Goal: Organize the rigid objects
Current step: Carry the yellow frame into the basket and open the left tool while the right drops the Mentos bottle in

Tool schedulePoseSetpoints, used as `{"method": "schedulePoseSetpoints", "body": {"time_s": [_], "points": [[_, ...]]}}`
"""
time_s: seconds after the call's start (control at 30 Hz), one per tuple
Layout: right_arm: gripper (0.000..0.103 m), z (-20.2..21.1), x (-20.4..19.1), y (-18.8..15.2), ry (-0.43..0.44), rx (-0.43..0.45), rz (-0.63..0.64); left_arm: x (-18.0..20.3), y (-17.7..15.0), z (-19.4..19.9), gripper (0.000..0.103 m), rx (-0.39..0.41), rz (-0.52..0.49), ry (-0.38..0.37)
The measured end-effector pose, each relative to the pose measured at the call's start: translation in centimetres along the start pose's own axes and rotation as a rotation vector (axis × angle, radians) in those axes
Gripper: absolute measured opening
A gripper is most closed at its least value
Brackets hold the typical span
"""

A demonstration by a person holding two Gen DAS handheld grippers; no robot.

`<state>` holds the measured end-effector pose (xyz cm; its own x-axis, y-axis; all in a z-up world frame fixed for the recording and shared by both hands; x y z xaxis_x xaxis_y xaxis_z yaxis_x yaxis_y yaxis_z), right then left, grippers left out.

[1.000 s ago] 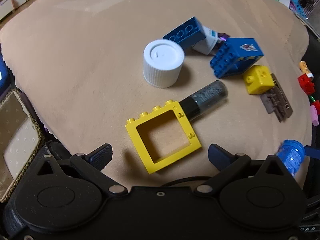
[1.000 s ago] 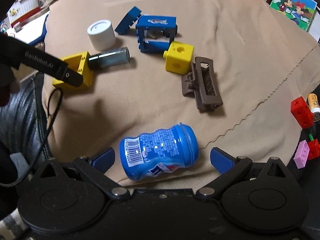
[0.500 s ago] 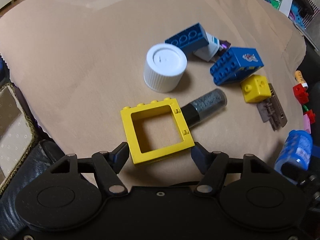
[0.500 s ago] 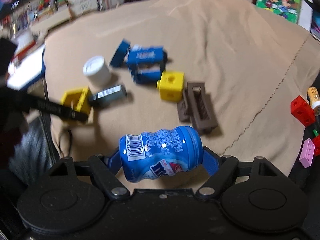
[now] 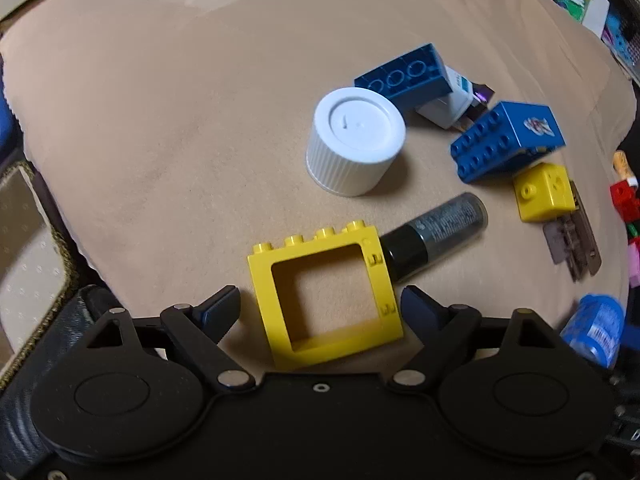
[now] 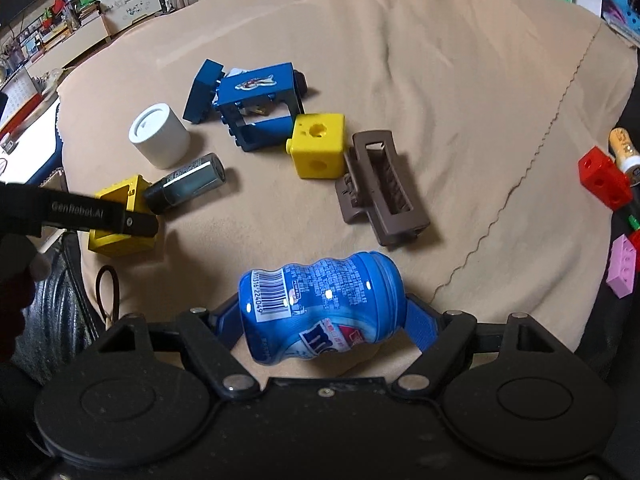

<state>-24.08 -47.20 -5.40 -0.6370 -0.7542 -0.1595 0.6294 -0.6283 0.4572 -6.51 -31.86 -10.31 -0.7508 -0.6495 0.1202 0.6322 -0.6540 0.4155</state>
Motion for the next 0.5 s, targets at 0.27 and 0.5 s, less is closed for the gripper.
{"method": "schedulePoseSetpoints", "body": {"time_s": [0.27,0.5], "points": [[0.08,1.4,-1.2,1.2,0.036,0.036,-0.058,-1.7,-1.2,2.5,0.059,0.042,0.027,0.02],[0.08,3.6,-7.5,3.2,0.165,0.08,-0.065,-7.6,-2.3,6.8,0.059,0.112,0.167,0.098]]}}
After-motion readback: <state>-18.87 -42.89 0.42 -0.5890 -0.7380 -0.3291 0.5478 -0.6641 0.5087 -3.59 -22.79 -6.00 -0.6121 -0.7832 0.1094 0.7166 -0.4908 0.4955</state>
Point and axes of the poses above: each gripper's, at about its wrist camera, not at the fingertips, and z roughly against the way its jaws point, x to its right, y to its top, the point moved 7 cm from there along -z, roughly the way its jaws point, and after that the axes turned 14 degrees about -z, right-handed, at the moved point
